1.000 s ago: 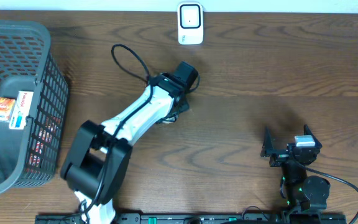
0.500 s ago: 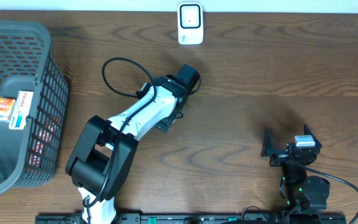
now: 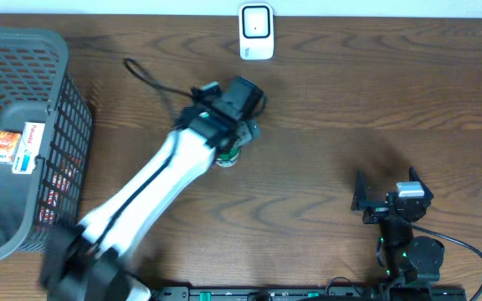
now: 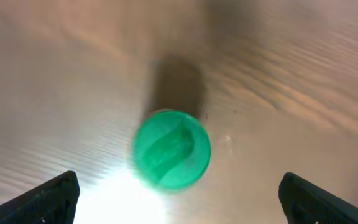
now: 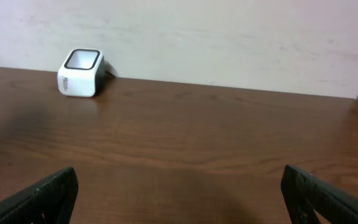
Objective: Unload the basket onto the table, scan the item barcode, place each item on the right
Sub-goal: 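Lower the jar onto the table in front of the scanner and release, then return the left gripper to the basket and grasp the white Panadol box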
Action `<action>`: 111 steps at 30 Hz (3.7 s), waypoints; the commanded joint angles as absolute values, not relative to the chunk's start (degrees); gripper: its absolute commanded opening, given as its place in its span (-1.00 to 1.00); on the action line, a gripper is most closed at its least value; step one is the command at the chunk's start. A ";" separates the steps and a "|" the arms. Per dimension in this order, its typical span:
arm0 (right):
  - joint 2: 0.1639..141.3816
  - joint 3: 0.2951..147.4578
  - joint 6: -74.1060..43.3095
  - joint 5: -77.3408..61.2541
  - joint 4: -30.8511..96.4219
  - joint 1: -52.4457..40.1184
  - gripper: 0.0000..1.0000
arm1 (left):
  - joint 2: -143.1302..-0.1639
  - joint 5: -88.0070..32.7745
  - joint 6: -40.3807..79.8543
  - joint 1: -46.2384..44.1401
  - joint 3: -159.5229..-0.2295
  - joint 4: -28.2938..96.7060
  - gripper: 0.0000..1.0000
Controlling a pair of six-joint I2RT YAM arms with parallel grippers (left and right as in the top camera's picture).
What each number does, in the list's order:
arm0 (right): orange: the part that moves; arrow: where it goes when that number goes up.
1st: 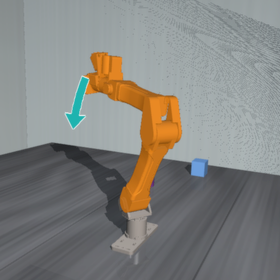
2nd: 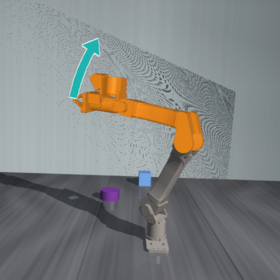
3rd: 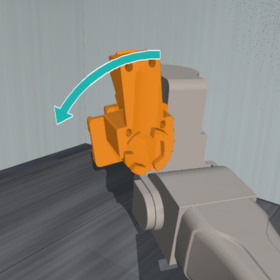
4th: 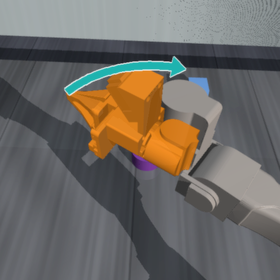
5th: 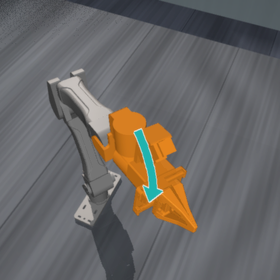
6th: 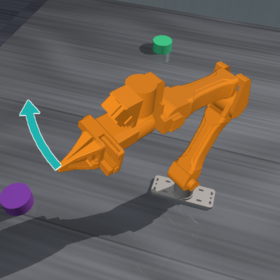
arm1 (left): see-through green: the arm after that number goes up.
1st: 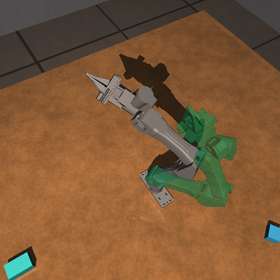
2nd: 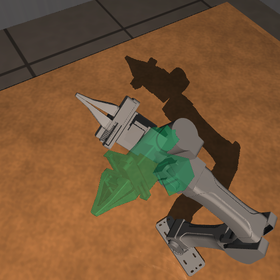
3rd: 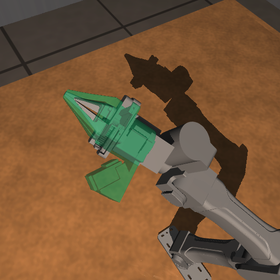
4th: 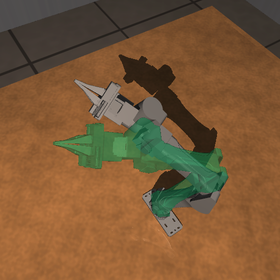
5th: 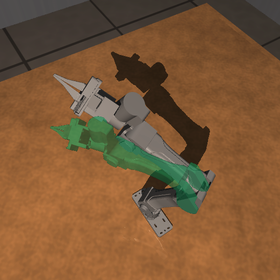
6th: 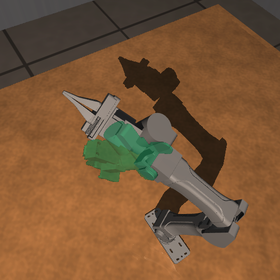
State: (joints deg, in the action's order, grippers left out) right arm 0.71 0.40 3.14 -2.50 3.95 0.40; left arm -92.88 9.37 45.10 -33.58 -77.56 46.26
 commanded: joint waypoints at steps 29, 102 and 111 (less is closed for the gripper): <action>0.45 0.32 2.22 -1.98 4.12 -0.14 0.98 | -91.42 -9.76 13.91 41.32 -96.14 58.15 0.99; 0.45 0.32 2.22 -1.98 4.12 -0.21 0.99 | -117.82 -11.79 -12.73 41.39 -89.56 54.57 1.00; 0.45 0.32 2.22 -1.98 4.12 -0.49 0.99 | -117.82 -11.97 -7.18 39.94 -89.56 58.04 1.00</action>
